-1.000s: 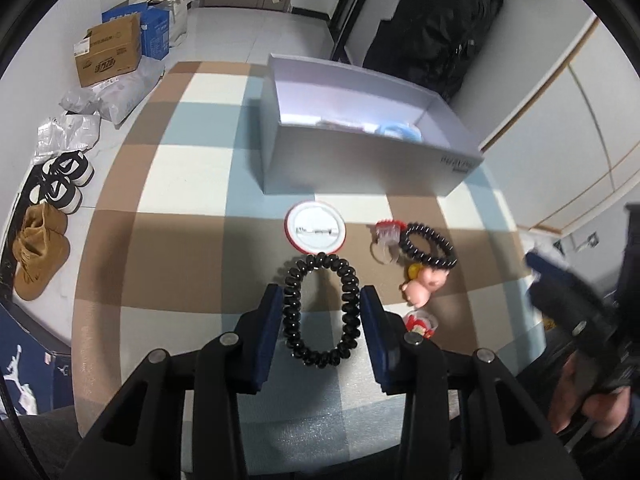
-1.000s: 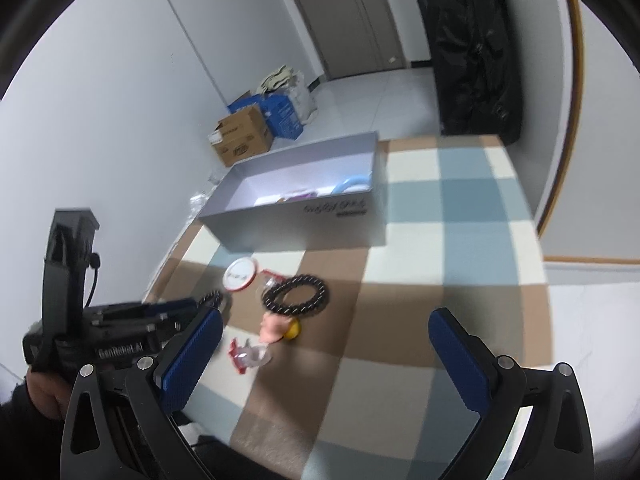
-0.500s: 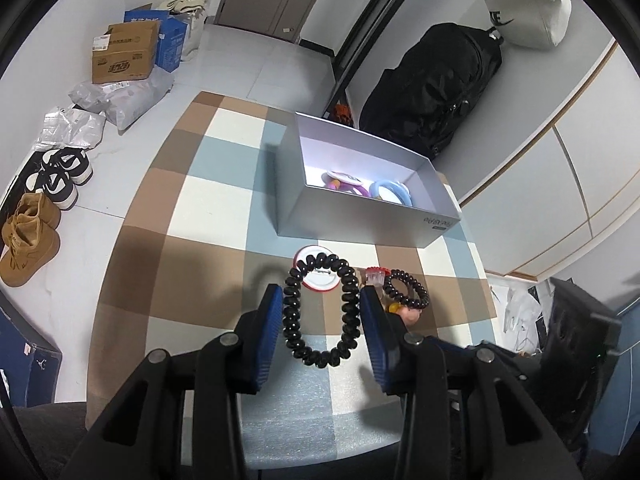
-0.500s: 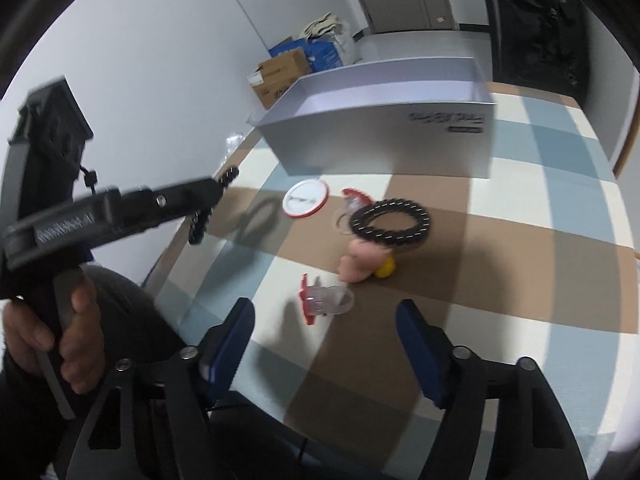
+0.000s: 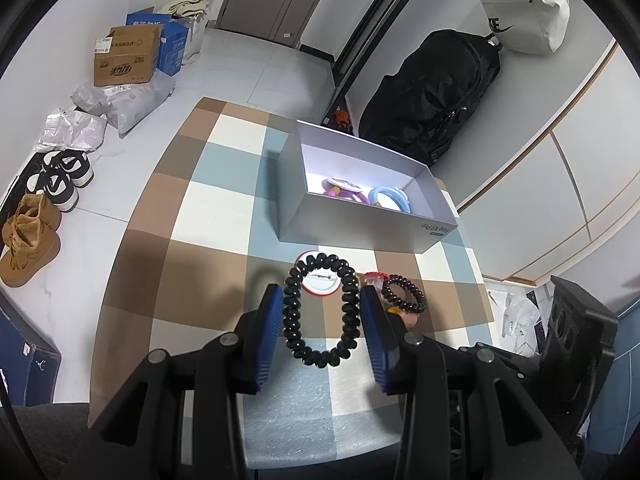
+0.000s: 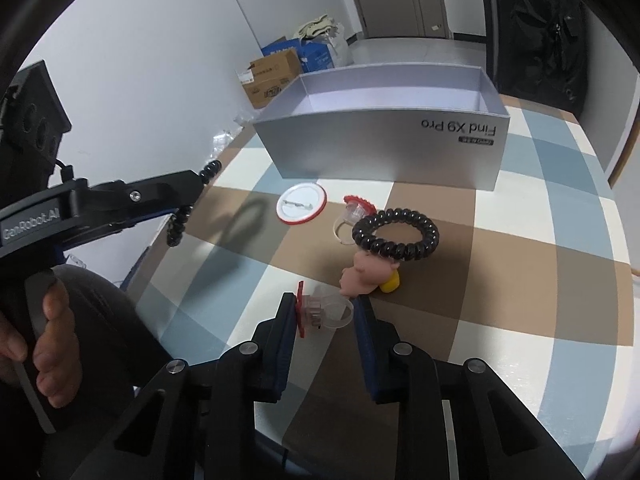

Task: Organize jewelry
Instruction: 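Lower the black bracelet into the box with left tool while right lowers the ring box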

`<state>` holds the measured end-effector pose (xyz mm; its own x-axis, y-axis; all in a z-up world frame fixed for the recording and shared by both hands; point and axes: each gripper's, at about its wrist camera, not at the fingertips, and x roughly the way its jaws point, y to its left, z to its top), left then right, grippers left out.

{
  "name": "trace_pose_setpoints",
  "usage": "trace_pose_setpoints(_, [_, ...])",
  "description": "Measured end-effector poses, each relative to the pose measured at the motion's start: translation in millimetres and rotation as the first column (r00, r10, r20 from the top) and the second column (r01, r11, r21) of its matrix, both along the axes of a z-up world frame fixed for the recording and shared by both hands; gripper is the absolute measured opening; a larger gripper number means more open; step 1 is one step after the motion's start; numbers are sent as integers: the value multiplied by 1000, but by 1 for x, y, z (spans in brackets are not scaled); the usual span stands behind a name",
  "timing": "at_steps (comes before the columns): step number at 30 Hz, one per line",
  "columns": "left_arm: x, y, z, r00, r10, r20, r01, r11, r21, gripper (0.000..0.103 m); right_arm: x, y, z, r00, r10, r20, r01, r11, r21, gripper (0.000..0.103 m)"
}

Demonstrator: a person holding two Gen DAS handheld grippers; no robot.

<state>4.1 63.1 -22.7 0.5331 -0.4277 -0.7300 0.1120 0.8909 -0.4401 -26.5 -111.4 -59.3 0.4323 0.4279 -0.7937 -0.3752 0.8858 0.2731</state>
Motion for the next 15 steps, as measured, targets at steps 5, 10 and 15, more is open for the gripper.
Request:
trace_pose_setpoints(5, [-1, -1, 6, 1000, 8, 21, -8, 1000, -8, 34, -3, -13, 15, 999, -21, 27, 20, 998, 52, 27])
trace_pose_setpoints(10, [3, -9, 18, 999, -2, 52, 3, 1000, -2, 34, 3, -22, 34, 998, -34, 58, 29, 997, 77, 27])
trace_pose_setpoints(15, [15, -20, 27, 997, -20, 70, 18, 1000, 19, 34, 18, -35, 57, 995, -55, 88, 44, 992, 120, 27])
